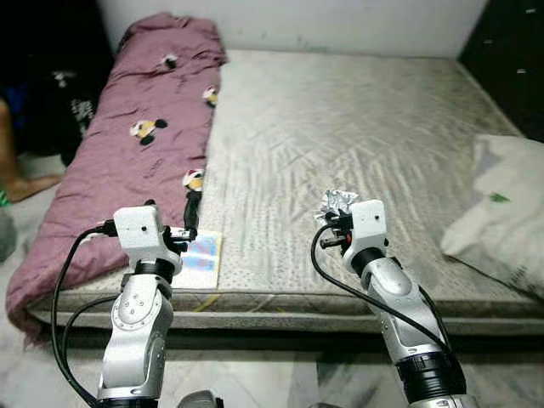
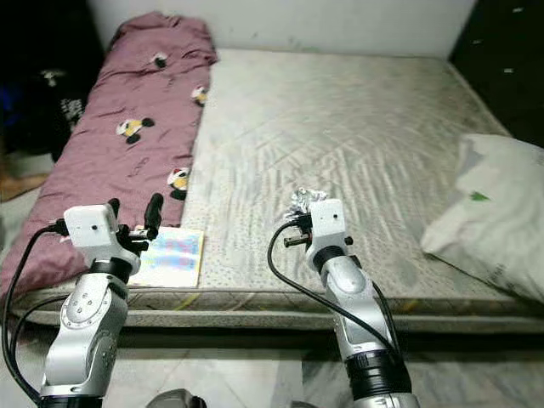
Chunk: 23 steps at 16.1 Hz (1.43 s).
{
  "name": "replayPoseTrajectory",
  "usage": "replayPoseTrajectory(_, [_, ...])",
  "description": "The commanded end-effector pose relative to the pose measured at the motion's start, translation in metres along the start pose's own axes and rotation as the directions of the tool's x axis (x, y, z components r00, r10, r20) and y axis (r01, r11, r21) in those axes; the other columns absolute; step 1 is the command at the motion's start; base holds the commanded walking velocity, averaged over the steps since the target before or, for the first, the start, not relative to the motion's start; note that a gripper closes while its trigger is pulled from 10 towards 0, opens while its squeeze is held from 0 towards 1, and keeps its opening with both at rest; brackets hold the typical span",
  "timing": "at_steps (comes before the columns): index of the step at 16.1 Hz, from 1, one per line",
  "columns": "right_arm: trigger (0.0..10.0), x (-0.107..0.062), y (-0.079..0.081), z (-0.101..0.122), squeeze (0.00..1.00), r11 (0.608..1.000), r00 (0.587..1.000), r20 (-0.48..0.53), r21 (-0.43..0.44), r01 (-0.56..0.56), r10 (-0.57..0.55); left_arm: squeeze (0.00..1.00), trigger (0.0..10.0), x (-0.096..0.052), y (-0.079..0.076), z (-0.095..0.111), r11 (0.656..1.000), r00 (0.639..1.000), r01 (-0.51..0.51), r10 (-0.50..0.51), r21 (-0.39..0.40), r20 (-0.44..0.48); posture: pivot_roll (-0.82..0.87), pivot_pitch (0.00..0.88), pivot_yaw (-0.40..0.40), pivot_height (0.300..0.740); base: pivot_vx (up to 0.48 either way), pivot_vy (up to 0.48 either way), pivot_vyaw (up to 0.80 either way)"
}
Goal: Clean up the room
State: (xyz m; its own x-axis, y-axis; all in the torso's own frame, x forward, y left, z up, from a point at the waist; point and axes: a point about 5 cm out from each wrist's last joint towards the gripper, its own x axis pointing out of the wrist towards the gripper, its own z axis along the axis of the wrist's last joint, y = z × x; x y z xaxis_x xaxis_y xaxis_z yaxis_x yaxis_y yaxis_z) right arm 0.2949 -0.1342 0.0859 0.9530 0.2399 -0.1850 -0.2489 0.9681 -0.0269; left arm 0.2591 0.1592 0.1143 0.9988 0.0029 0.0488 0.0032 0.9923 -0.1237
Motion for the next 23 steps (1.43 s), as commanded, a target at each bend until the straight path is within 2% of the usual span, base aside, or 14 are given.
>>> replayPoseTrajectory(1, [10.0, -0.0003, -0.0021, 0.0046, 0.0, 1.0, 1.0, 0.021, -0.006, 0.012, -0.012, 0.0, 10.0, -0.0007, -0.0002, 0.0008, 1.0, 1.0, 0.003, -0.003, 0.01, -0.002, -0.03, 0.0, -0.019, 0.74, 0.289, 0.0, 0.0])
replayPoseTrajectory(7, [10.0, -0.0008, -0.003, 0.0046, 0.0, 1.0, 1.0, 0.018, -0.007, 0.014, -0.014, 0.0, 10.0, -0.0015, -0.0026, -0.0003, 1.0, 1.0, 0.008, -0.008, 0.005, -0.007, -0.03, 0.0, -0.022, 0.74, 0.286, 0.0, 0.0])
replayPoseTrajectory(9, [10.0, -0.0008, -0.0033, 0.0042, 0.0, 1.0, 1.0, 0.014, -0.009, 0.014, -0.014, 0.0, 10.0, -0.0011, -0.0003, -0.0031, 0.999, 0.999, -0.044, 0.045, 0.014, -0.028, -0.03, 0.0, -0.024, 0.74, 0.0, 0.0, 0.0])
replayPoseTrajectory(12, [10.0, -0.0005, -0.0035, 0.0036, 0.0, 1.0, 1.0, 0.004, -0.011, 0.016, -0.016, 0.0, 10.0, -0.0025, 0.0036, -0.0069, 0.997, 0.995, -0.071, 0.073, 0.024, -0.062, -0.03, 0.0, -0.024, 0.74, 0.0, 0.0, -0.14])
replayPoseTrajectory(15, [10.0, -0.0004, -0.0036, 0.0035, 0.0, 1.0, 1.0, 0.003, -0.01, 0.017, -0.017, 0.0, 10.0, -0.0013, 0.0027, -0.0061, 0.998, 0.997, -0.058, 0.059, 0.016, -0.057, -0.03, 0.001, -0.025, 0.74, 0.0, 0.42, -0.56])
replayPoseTrajectory(23, [10.0, 0.0, -0.0035, 0.0051, 0.0, 1.0, 1.0, 0.013, -0.009, 0.006, -0.006, 0.0, 10.0, 0.0003, -0.0031, -0.0032, 1.0, 0.999, -0.018, 0.018, 0.003, -0.036, -0.04, 0.005, -0.026, 0.74, 0.0, 0.465, 0.0])
